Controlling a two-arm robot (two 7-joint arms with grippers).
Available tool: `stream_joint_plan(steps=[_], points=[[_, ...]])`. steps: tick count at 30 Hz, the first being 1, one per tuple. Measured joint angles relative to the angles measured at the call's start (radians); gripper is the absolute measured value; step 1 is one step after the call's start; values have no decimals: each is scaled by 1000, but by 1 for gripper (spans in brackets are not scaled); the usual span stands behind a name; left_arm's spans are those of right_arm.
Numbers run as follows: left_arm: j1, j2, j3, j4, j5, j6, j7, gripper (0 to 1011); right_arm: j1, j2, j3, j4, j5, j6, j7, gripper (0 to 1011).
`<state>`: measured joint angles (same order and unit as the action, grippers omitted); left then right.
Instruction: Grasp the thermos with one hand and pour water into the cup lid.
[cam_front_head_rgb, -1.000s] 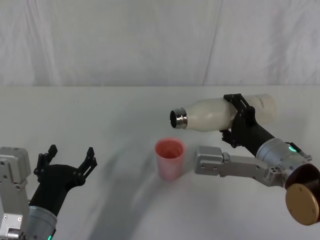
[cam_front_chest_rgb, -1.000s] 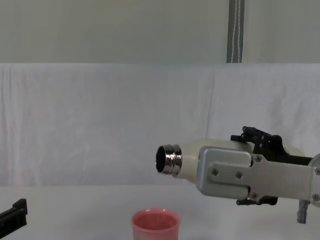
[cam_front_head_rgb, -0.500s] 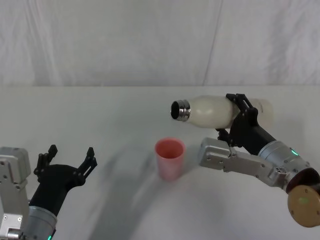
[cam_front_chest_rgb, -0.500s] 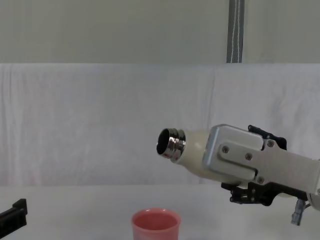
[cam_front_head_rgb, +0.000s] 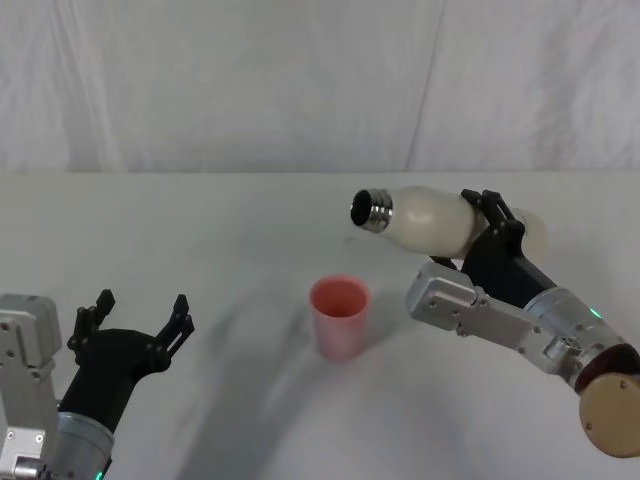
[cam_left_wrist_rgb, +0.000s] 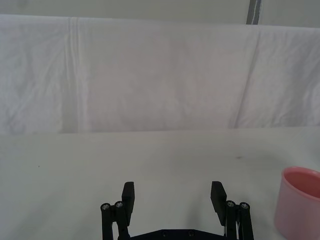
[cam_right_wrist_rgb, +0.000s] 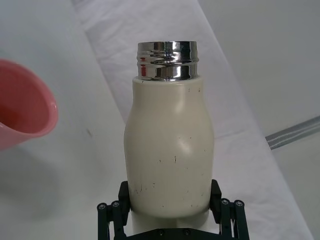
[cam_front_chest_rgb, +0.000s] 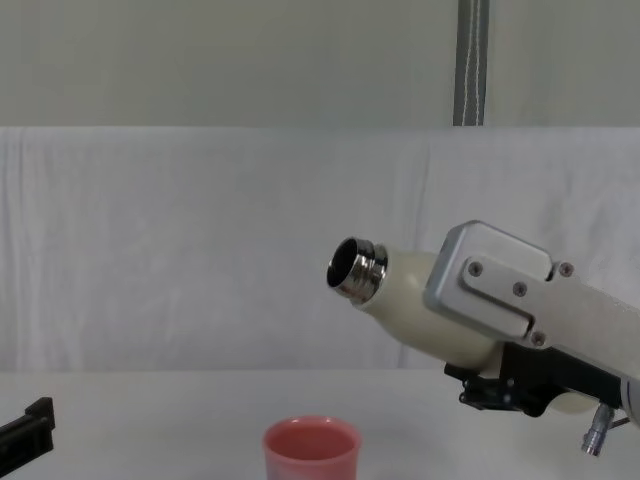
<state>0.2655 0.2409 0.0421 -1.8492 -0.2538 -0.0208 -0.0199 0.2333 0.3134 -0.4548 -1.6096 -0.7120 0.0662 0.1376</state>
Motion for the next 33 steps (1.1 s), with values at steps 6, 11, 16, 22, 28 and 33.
stream_joint_plan(steps=[6, 11, 16, 22, 28, 33], points=[[0, 0, 0, 0, 0, 0, 0, 1001, -15, -14, 26, 4, 42, -15, -14, 950], [0, 0, 0, 0, 0, 0, 0, 1001, -24, -26, 45, 11, 76, -25, -21, 950], [0, 0, 0, 0, 0, 0, 0, 1001, -40, -48, 75, 21, 131, -37, -29, 950], [0, 0, 0, 0, 0, 0, 0, 1001, -60, -83, 114, 39, 212, -69, -43, 950], [0, 0, 0, 0, 0, 0, 0, 1001, -79, -117, 150, 58, 293, -109, -59, 950], [0, 0, 0, 0, 0, 0, 0, 1001, -90, -142, 174, 70, 344, -139, -71, 950]])
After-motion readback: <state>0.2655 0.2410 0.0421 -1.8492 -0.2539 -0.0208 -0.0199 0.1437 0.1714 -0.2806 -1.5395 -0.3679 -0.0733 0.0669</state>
